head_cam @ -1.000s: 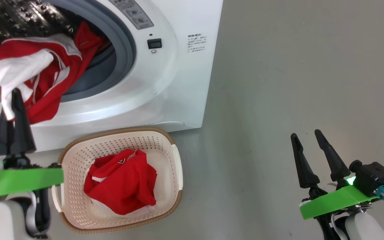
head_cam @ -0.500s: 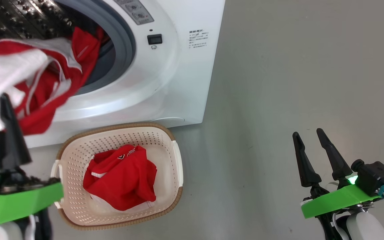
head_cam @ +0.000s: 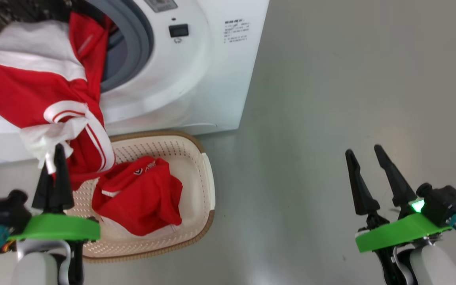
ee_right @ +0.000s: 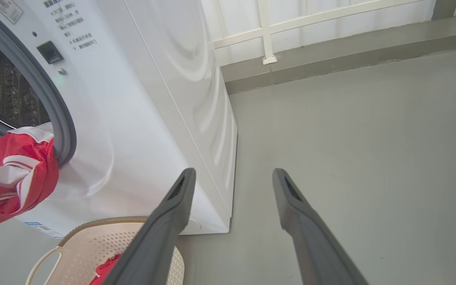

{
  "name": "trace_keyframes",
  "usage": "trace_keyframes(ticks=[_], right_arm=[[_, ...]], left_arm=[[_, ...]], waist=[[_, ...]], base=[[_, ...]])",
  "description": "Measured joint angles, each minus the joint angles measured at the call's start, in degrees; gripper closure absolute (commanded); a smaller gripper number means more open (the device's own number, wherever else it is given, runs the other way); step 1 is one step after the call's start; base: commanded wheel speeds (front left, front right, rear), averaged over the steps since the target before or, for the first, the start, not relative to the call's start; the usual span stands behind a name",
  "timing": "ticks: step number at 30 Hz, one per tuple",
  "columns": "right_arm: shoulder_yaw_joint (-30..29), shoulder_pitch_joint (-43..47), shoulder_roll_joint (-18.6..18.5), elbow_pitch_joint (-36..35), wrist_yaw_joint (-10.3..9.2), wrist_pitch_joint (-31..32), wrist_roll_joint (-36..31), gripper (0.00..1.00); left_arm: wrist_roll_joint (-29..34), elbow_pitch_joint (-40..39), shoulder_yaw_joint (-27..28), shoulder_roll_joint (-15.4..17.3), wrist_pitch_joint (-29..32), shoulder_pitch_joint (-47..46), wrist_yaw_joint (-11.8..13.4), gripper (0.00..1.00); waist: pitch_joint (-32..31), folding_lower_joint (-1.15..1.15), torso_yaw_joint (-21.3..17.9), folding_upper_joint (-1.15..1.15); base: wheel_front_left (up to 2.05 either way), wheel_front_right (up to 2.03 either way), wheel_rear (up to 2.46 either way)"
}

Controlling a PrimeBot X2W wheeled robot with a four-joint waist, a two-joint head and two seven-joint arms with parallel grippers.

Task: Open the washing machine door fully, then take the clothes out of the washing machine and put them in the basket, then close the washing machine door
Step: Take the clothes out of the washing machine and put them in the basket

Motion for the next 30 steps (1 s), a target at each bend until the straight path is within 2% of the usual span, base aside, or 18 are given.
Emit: trace_keyframes(ticks=[8,14,21,22,24,25,30], right_arm=[[0.11,-2.49,0.32,-0.75,0.0,0.0,-0.01,0.0],[0.32,-3.63,0.66,-0.89,0.0,0.0,-0.02,0.0],[0.69,-4.42,0.67,-0.93,0.0,0.0,-0.44,0.0],[0.75,-4.42,0.67,-0.93,0.0,0.0,-0.44,0.0],[0.81,-4.43,0.66,-0.93,0.0,0.0,-0.44,0.0],[0.81,-4.43,0.66,-0.94,0.0,0.0,-0.44,0.0],[0.81,-5.0,0.65,-0.98,0.0,0.0,-0.46,0.0]], left_arm=[[3.98,13.67,0.94,-0.07,-0.01,-7.67,-0.6,1.0],[7.04,21.4,1.29,0.07,0.0,-12.27,-1.1,0.9],[9.1,27.43,1.56,0.4,0.0,-16.32,-1.1,0.58],[9.1,28.02,1.86,0.42,0.0,-16.76,-1.1,0.31],[9.1,28.6,2.33,0.46,0.0,-17.34,-1.1,0.09],[9.1,28.86,2.45,0.46,0.0,-17.61,-1.1,0.02],[9.1,28.98,2.66,0.43,0.0,-18.11,-1.11,0.0]], waist=[[4.14,0.0,-0.69,0.0],[7.09,0.0,-1.47,0.0],[9.29,0.0,-2.17,0.0],[9.38,0.0,-2.19,0.0],[9.47,0.0,-2.16,0.0],[9.47,0.0,-2.13,0.0],[9.31,0.0,-1.94,0.0]], base=[[0.0,0.0,0.0],[0.0,0.0,0.0],[0.0,0.0,0.0],[0.0,0.0,0.0],[0.0,0.0,0.0],[0.0,0.0,0.0],[0.0,0.0,0.0]])
